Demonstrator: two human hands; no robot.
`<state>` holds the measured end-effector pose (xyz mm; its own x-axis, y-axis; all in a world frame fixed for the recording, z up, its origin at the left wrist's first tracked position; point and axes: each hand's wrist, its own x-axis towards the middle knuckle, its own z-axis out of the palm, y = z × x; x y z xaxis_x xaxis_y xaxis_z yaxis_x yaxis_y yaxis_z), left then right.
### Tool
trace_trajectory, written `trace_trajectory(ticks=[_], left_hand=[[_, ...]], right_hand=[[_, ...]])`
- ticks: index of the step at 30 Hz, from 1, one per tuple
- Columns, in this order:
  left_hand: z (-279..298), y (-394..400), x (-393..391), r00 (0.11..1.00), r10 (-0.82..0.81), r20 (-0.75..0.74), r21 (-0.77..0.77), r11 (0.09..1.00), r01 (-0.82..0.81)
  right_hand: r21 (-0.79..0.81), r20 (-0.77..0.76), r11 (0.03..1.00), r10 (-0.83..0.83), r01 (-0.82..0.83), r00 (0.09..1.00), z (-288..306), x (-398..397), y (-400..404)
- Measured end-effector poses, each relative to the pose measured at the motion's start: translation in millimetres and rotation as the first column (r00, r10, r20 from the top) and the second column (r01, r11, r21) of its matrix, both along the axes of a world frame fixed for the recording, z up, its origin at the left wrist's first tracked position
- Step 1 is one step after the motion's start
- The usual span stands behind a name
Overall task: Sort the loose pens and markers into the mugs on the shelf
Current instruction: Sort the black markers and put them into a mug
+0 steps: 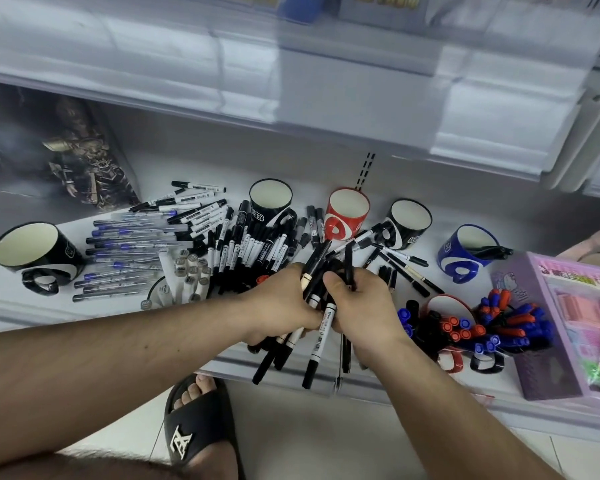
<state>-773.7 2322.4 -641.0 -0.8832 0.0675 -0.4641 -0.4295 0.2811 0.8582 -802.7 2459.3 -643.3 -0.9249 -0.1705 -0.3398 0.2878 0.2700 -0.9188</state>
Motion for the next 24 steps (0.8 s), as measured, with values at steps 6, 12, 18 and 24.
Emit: trace_trajectory(ticks=[6, 12, 18, 24], left_hand=[[-5.2, 1.0, 1.0, 0.999, 0.029, 0.030, 0.048, 0.998, -0.030], [-11.0, 2.0, 2.1, 0.998, 0.063, 0.027, 0.156, 0.985, -0.067], [3.1, 7.7, 7.6, 0.969, 0.096, 0.228, 0.358, 0.917, -0.175], [4.8, 8.2, 8.5, 0.987, -0.008, 0.162, 0.357, 0.933, -0.051]], right_hand=[[0.017, -0.037, 0.999, 0.032, -0.031, 0.999, -4.4, 2.6, 0.1], [-0.142, 0.128, 0.990, 0.025, -0.007, 0.991, 2.4, -4.1, 6.0], [-0.214, 0.139, 0.975, -0.028, 0.058, 0.990, 6.5, -12.0, 22.3], [-0.024, -0.095, 0.999, -0.041, 0.039, 0.995, 0.8, -9.5, 21.5]])
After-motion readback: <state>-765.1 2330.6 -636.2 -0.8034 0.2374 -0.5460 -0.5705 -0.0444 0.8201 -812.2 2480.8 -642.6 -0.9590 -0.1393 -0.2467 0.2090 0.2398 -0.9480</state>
